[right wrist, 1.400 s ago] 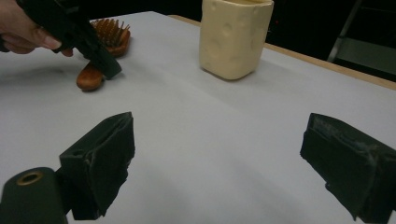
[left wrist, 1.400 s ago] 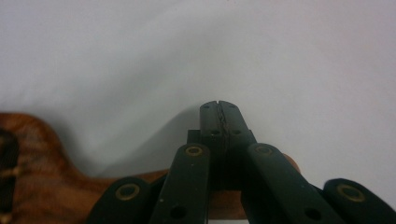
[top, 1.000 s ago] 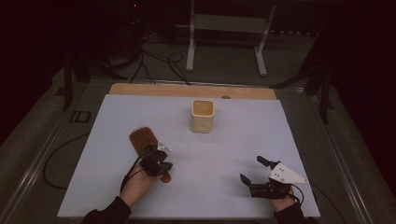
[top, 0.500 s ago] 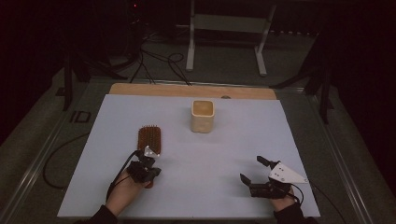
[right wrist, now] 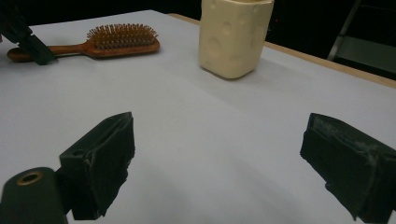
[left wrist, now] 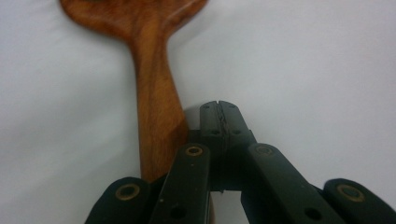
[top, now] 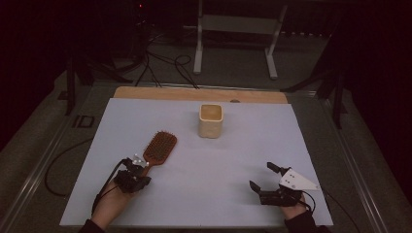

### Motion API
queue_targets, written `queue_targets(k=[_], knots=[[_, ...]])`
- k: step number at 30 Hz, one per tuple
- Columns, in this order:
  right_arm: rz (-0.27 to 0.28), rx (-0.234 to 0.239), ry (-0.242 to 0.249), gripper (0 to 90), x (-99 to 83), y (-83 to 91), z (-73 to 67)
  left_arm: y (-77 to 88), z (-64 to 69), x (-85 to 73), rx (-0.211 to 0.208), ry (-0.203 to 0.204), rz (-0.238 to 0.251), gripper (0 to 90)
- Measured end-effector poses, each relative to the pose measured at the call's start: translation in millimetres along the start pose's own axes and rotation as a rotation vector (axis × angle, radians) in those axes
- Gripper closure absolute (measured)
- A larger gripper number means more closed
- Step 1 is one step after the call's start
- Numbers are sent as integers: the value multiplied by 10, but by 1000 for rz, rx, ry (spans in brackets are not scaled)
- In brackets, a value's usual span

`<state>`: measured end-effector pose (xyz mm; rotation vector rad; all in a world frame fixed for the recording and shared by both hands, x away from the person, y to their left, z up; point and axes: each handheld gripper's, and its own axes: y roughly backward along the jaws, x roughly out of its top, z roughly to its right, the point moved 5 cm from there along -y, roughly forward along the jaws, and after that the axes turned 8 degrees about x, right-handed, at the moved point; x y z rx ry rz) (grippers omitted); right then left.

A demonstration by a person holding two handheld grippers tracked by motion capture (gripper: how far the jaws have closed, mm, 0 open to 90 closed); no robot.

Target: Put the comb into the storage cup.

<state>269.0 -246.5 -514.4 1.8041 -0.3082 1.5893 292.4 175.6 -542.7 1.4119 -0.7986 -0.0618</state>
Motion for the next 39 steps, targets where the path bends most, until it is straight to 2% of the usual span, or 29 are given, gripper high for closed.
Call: queue_targets(k=[7,12,17,24,29,35,38,39], knots=[[1,0,-2,94,1,1,0,31,-125,-28,22,18,3,900],[1,2,0,94,1,-2,0,42,-205,-46,45,16,-9,900],[1,2,0,94,0,-2,0,60,-232,-54,45,9,-17,900],[0,0,4,94,3,-1,-2,286,-269,28,35,-46,-1,900],[0,1,4,94,3,-3,-2,441,-299,95,1,-87,4,900],[-2,0,6,94,3,-7,-6,538,-335,185,-17,-99,10,900],[-3,3,1,94,-2,-11,-3,545,-348,218,-23,-110,0,845],[-5,1,2,94,-1,-10,-3,543,-350,229,-23,-120,-2,799]])
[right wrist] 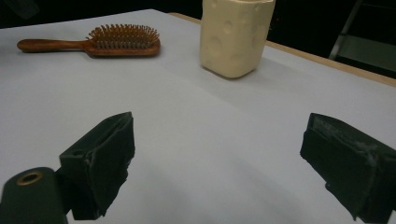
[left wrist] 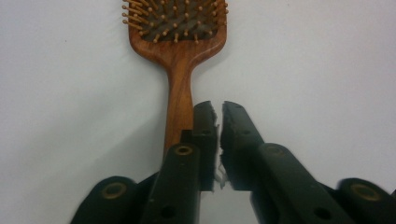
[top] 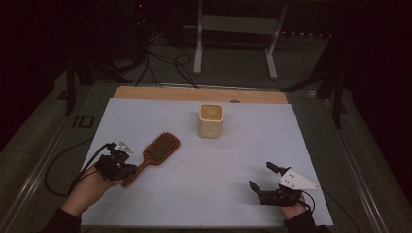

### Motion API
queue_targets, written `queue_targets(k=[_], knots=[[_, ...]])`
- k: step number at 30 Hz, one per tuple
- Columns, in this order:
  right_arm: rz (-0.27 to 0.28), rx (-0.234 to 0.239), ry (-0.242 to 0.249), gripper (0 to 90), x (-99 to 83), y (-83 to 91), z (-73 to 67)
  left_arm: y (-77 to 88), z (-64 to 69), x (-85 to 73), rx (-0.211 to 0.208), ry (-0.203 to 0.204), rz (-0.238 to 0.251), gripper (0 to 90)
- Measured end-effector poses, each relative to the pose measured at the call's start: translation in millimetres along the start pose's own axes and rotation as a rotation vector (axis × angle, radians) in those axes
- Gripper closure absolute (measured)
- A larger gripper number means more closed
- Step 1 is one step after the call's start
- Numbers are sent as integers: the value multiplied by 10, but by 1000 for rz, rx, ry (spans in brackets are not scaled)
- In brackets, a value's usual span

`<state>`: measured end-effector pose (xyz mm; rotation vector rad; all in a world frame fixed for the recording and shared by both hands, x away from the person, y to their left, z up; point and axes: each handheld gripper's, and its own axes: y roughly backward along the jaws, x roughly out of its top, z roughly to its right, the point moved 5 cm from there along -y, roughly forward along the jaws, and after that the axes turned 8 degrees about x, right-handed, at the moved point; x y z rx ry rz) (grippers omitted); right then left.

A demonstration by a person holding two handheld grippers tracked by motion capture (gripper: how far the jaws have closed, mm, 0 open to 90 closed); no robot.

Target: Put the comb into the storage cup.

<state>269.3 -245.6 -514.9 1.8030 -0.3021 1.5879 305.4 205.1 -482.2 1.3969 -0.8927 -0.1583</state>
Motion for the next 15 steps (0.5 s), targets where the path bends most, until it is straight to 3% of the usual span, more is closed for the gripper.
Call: queue_targets(k=[11,15], knots=[[0,3,-2,94,-2,-3,0,-84,-50,122,10,-26,-50,489],[-1,2,4,94,-2,-3,-2,-132,-38,145,-3,-58,-59,233]])
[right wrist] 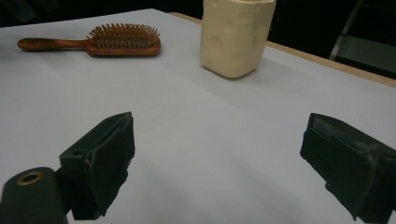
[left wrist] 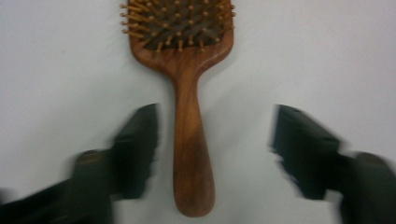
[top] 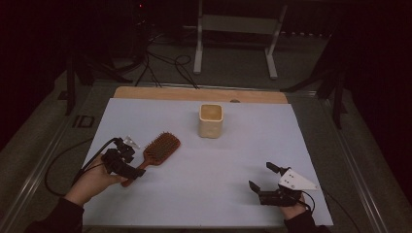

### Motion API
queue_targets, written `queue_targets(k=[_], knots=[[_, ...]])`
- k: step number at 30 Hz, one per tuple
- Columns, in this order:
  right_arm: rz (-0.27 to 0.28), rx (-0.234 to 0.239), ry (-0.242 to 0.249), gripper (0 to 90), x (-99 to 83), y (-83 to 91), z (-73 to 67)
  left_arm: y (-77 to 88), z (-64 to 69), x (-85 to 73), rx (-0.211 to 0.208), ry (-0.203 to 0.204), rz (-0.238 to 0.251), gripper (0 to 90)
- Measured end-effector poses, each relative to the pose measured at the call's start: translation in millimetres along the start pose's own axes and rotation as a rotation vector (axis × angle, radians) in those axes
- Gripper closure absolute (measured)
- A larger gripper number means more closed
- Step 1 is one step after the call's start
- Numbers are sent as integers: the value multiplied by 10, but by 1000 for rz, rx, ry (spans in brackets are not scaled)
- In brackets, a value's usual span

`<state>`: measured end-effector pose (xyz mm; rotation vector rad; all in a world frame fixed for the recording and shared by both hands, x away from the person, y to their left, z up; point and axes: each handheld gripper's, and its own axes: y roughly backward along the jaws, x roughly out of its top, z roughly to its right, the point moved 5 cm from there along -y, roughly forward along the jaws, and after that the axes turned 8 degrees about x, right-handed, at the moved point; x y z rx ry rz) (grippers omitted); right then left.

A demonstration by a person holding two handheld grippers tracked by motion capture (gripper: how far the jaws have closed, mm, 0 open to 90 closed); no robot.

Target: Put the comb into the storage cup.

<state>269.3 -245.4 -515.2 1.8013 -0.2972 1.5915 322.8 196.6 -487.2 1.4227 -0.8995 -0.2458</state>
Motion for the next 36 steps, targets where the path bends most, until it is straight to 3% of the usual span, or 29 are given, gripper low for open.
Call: queue_targets(k=[2,6,16,29,36], knots=[[0,1,-3,94,0,-2,-2,-26,10,10,-47,-8,-9,126],[-1,3,0,94,-1,-4,-3,-98,20,39,-61,-24,-29,3],[0,5,3,94,2,-5,-10,-306,-42,86,-48,-45,-73,0],[1,8,2,94,1,-9,-8,-514,-147,111,-59,-12,-105,28],[4,7,2,94,4,-4,-9,-598,-209,113,-63,-9,-146,135]])
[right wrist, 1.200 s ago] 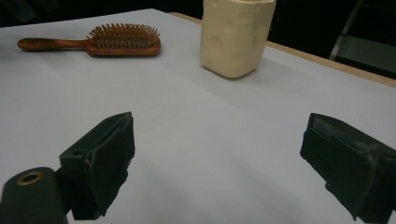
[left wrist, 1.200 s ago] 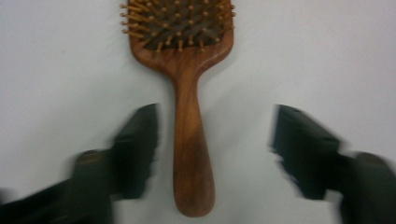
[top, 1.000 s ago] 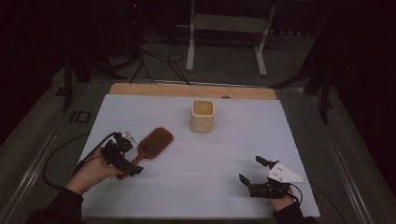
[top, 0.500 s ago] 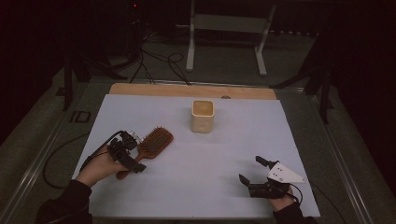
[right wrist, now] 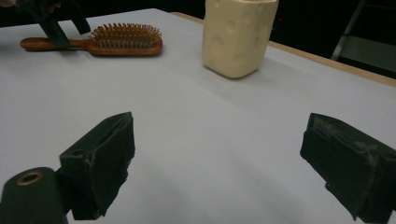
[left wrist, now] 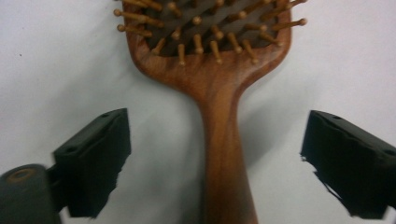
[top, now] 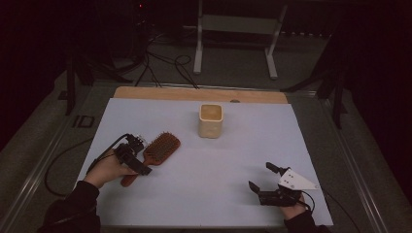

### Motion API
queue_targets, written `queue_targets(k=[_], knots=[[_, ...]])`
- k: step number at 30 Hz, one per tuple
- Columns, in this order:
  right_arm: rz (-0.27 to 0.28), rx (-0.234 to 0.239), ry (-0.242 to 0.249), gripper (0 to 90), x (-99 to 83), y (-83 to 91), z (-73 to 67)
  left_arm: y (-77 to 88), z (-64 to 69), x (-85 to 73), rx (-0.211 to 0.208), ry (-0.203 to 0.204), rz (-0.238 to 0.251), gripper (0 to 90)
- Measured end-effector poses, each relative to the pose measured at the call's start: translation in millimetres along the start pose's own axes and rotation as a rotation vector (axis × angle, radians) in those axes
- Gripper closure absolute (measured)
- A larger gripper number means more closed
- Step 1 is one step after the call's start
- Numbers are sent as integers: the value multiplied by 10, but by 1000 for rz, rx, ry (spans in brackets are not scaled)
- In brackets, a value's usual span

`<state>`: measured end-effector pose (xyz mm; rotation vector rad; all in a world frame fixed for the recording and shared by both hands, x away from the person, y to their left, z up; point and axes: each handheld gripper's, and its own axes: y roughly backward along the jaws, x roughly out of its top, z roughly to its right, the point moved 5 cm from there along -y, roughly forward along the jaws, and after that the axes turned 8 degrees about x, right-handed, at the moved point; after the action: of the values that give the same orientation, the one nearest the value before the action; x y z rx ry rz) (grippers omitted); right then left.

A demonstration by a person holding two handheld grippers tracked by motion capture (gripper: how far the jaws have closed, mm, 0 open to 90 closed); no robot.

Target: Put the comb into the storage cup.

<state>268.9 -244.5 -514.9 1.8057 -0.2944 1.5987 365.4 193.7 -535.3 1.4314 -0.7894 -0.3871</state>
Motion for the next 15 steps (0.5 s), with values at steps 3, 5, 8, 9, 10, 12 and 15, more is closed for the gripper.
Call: queue_targets(k=[3,5,8,9,10,12,15], knots=[[-5,0,-4,94,-6,1,5,-19,-16,2,5,-7,-20,215],[-1,0,1,94,0,0,1,-29,-25,7,10,-8,-34,244],[-2,2,2,94,-2,0,3,-51,-35,18,19,-1,-54,321],[-2,1,-1,94,-3,0,4,-58,-37,27,19,5,-58,338],[-1,1,0,94,0,-1,1,-61,-38,34,27,0,-65,353],[0,1,2,94,1,-1,-1,-57,-46,54,35,9,-69,391],[-2,1,-1,94,-1,1,4,-55,-35,77,29,1,-78,450]])
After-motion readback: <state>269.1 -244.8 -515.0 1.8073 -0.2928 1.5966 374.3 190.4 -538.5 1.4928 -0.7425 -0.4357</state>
